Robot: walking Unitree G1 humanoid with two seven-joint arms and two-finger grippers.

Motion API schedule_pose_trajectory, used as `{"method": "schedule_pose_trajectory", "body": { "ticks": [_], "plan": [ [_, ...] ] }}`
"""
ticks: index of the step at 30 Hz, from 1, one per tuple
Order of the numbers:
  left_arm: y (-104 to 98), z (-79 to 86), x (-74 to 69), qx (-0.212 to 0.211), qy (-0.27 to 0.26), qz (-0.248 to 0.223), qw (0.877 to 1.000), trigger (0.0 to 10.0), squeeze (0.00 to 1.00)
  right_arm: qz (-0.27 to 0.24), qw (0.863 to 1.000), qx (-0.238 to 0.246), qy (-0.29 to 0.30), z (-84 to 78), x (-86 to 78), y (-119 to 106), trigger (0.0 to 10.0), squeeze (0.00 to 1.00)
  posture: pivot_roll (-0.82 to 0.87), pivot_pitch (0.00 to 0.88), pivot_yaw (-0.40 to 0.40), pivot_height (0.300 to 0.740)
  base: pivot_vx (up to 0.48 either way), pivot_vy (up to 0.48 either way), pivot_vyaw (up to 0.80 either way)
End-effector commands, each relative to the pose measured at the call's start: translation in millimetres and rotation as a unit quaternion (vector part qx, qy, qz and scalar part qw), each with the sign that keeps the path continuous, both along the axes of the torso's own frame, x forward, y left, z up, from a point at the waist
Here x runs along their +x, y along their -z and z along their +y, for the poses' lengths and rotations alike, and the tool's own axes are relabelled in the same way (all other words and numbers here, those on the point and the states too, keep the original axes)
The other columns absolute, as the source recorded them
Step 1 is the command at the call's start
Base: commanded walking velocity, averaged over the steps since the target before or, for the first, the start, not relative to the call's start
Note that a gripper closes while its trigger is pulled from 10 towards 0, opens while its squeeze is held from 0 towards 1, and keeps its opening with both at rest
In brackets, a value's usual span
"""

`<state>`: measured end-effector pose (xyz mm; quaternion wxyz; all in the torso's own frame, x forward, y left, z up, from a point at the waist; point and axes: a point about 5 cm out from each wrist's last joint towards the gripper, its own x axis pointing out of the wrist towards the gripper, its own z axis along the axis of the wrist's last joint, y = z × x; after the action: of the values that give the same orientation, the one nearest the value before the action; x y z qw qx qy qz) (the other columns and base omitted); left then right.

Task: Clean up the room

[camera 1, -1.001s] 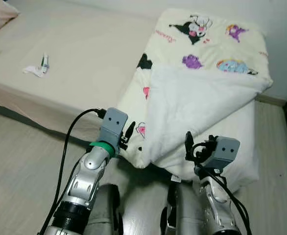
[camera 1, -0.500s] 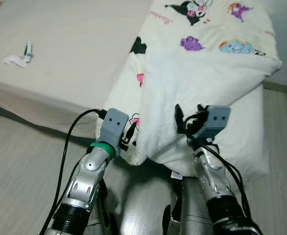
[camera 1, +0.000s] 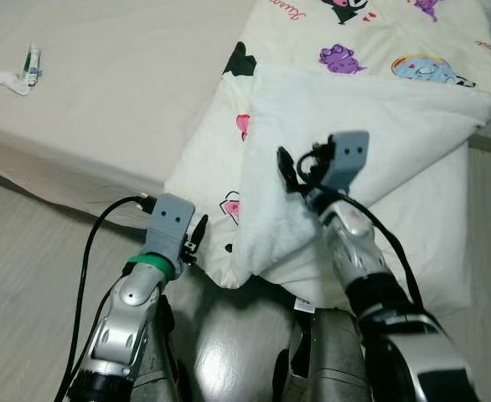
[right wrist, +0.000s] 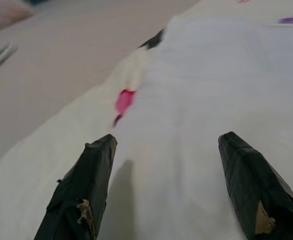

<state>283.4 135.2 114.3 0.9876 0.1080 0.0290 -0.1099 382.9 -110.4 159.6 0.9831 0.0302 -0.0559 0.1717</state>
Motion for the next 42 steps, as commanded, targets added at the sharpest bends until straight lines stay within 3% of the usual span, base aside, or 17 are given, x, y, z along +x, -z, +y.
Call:
{"method": "schedule_pose_trajectory", "body": {
  "ticks": [1,4,8,9,10,12,13,14,15,20,25,27,28,31,35,39,42],
  "plan": [
    [5,-0.3,-4.7,0.005,-0.002,0.013,1.000,10.0,0.00,0.044,0.999,-0.022,-0.015,3.7,-2.7,17,10.0,0.00,0.24,0.177,-0.024,0.466,0.000,0.000,0.00],
    [5,-0.3,-6.0,0.003,-0.008,0.013,1.000,10.0,0.00,0.093,0.993,-0.049,-0.057,14.8,-2.3,27,10.0,0.00,0.24,0.180,-0.031,0.466,0.000,0.000,0.00],
    [4,0.2,-7.5,0.002,-0.012,0.014,1.000,10.0,0.00,0.120,0.986,-0.080,-0.087,21.2,-3.4,33,10.0,0.00,0.25,0.181,-0.039,0.466,0.000,0.000,0.00],
    [4,0.2,-7.5,0.002,-0.012,0.014,1.000,10.0,0.00,0.120,0.986,-0.080,-0.087,21.2,-3.4,33,10.0,0.00,0.25,0.181,-0.039,0.466,0.000,0.000,0.00],
    [4,-0.2,-8.3,0.001,-0.013,0.015,1.000,10.0,0.00,0.173,0.977,-0.107,-0.067,17.5,-4.8,47,10.0,0.00,0.24,0.180,-0.041,0.466,0.000,0.000,0.00],
    [4,-1.2,-8.3,0.000,-0.013,0.016,1.000,10.0,0.00,0.190,0.973,-0.120,-0.049,13.1,-5.4,52,10.0,0.00,0.24,0.175,-0.047,0.466,0.000,0.000,0.00],
    [4,-2.1,-8.2,-0.001,-0.013,0.016,1.000,10.0,0.00,0.203,0.971,-0.124,-0.030,8.1,-5.3,55,8.0,0.00,0.24,0.175,-0.047,0.466,0.000,0.000,0.00],
    [4,-2.8,-8.0,-0.002,-0.013,0.016,1.000,10.0,0.00,0.206,0.971,-0.121,-0.015,3.8,-4.6,56,1.9,0.00,0.24,0.175,-0.047,0.466,0.000,0.000,0.00],
    [4,-3.4,-7.7,-0.003,-0.013,0.016,1.000,10.0,0.00,0.207,0.971,-0.116,0.001,-0.3,-3.6,55,0.0,0.00,0.24,0.175,-0.047,0.466,0.000,0.000,0.00],
    [4,-5.5,-7.2,-0.004,-0.010,0.018,1.000,10.0,0.00,0.205,0.973,-0.081,0.066,-22.1,1.1,50,0.0,0.00,0.23,0.166,-0.044,0.466,0.000,0.000,0.00],
    [4,-6.9,-6.5,-0.004,-0.007,0.018,1.000,10.0,0.00,0.195,0.976,-0.033,0.088,-31.1,4.1,43,0.0,0.00,0.23,0.166,-0.044,0.466,0.000,0.000,0.00],
    [4,-7.7,-4.9,-0.004,-0.005,0.018,1.000,10.0,0.00,0.202,0.975,0.033,0.084,-33.2,5.3,40,0.0,0.00,0.21,0.158,-0.036,0.466,0.000,0.000,0.00],
    [4,-7.7,-4.9,-0.004,-0.005,0.018,1.000,10.0,0.00,0.202,0.975,0.033,0.084,-33.2,5.3,40,0.0,0.00,0.21,0.158,-0.036,0.466,0.000,0.000,0.00],
    [4,-10.0,-2.7,-0.006,-0.001,0.018,1.000,10.0,0.00,0.215,0.961,0.147,0.089,-39.4,5.8,39,0.0,0.00,0.20,0.151,-0.031,0.466,0.000,0.000,0.00],
    [5,-11.9,-1.9,-0.006,0.005,0.020,1.000,10.0,0.00,0.209,0.947,0.206,0.134,-47.1,4.8,40,0.0,0.00,0.18,0.150,-0.022,0.466,0.000,0.000,0.00],
    [5,-14.2,-1.2,-0.006,0.011,0.021,1.000,10.0,0.00,0.207,0.936,0.230,0.165,-47.5,-0.5,48,0.0,0.00,0.16,0.153,-0.016,0.466,0.000,0.000,0.00],
    [4,-17.4,0.4,-0.007,0.019,0.021,1.000,10.0,0.00,0.200,0.939,0.198,0.199,-46.6,-18.2,66,0.0,0.00,0.15,0.158,-0.019,0.466,0.000,0.000,0.00]
  ]
}}
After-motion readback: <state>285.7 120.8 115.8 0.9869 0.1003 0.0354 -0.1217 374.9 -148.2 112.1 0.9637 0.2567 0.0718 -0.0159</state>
